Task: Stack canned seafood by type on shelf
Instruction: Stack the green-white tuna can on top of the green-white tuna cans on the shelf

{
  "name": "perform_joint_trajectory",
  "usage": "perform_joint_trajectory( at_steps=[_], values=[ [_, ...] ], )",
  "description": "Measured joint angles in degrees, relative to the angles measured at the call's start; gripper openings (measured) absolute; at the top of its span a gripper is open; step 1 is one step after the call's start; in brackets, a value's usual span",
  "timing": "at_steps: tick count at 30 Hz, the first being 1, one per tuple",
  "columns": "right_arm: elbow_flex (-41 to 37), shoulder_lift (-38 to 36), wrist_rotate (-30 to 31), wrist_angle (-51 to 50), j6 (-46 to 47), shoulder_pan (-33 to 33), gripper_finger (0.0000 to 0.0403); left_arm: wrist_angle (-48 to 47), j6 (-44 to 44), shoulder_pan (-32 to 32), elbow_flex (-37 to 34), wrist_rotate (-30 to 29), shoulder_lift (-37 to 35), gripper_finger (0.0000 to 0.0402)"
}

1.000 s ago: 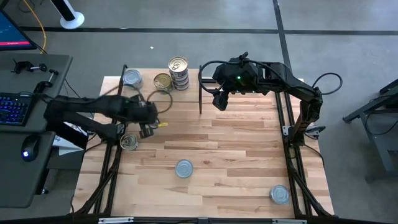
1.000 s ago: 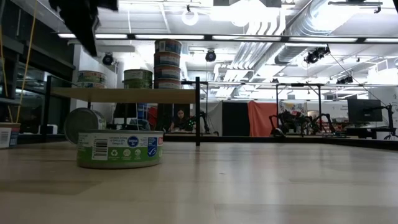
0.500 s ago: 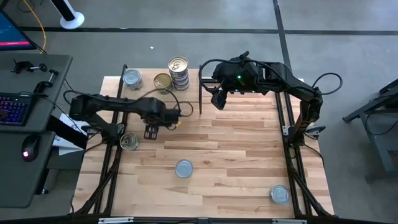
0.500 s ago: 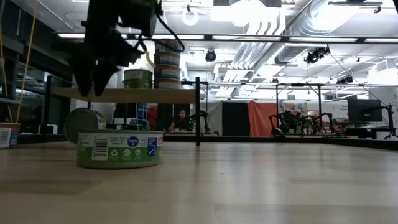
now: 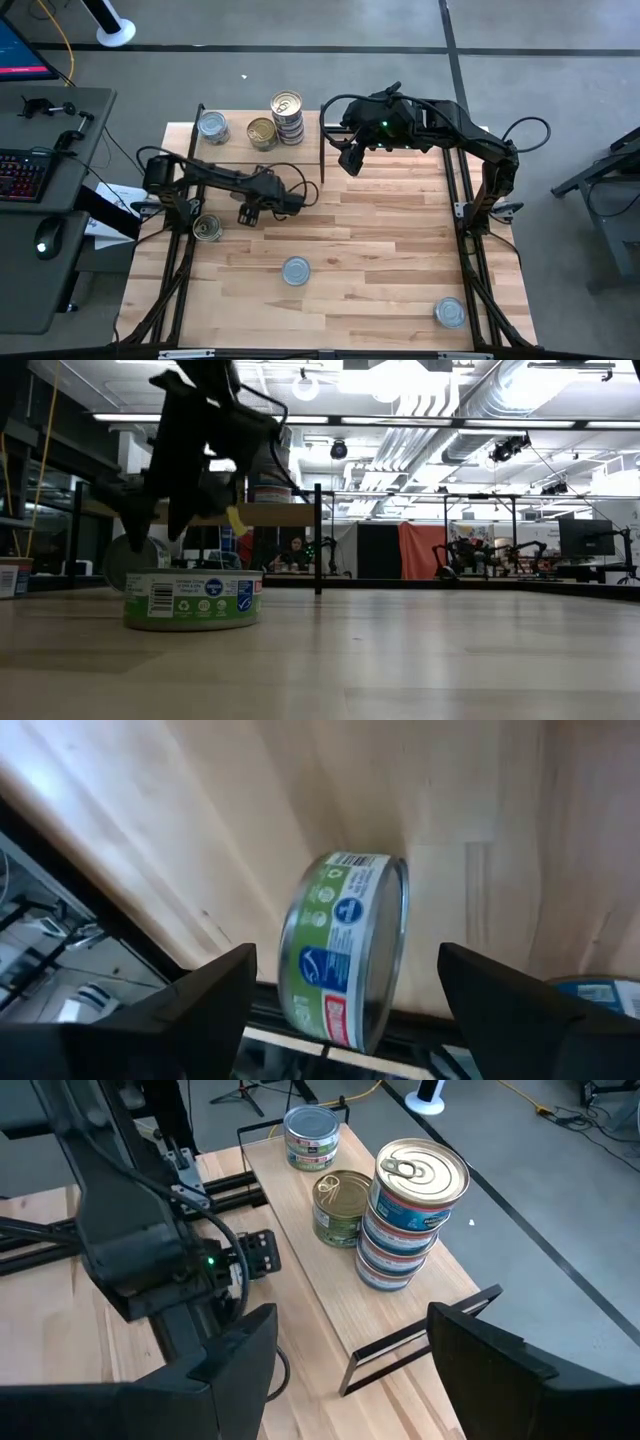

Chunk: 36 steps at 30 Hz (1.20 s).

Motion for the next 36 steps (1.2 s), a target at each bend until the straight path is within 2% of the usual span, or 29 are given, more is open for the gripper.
perform_joint_trajectory(
  at_steps=[9, 18, 21, 26, 32, 36],
  values=[
    [0.0, 0.0, 0.0, 0.2, 0.0, 0.0, 0.0248, 0.47, 6.39, 3.21, -0.96, 0.58, 1.54, 0.0305],
    [0.0, 0.0, 0.0, 0.18, 0.02, 0.0, 0.0248, 0.94, 9.84, 7.27, -0.98, 6.29, 1.54, 0.0305],
    [0.0, 0.0, 0.0, 0.18, 0.01, 0.01, 0.0248, 1.17, 11.55, 8.05, -1.12, 11.36, 1.54, 0.0301],
    [0.01, 0.0, 0.0, 0.16, 1.31, 0.04, 0.0248, 1.44, 12.87, 8.08, -2.96, 10.74, 1.54, 0.0252],
    [0.0, 0.0, 0.0, -0.08, 1.31, 0.04, 0.0248, -0.55, 12.85, 7.89, -3.35, 10.19, 1.54, 0.0128],
    [-0.01, 0.0, 0.0, -0.13, 1.31, 0.04, 0.0248, -1.35, 12.0, 6.57, -3.06, 11.49, 1.04, 0.0119]
  ],
)
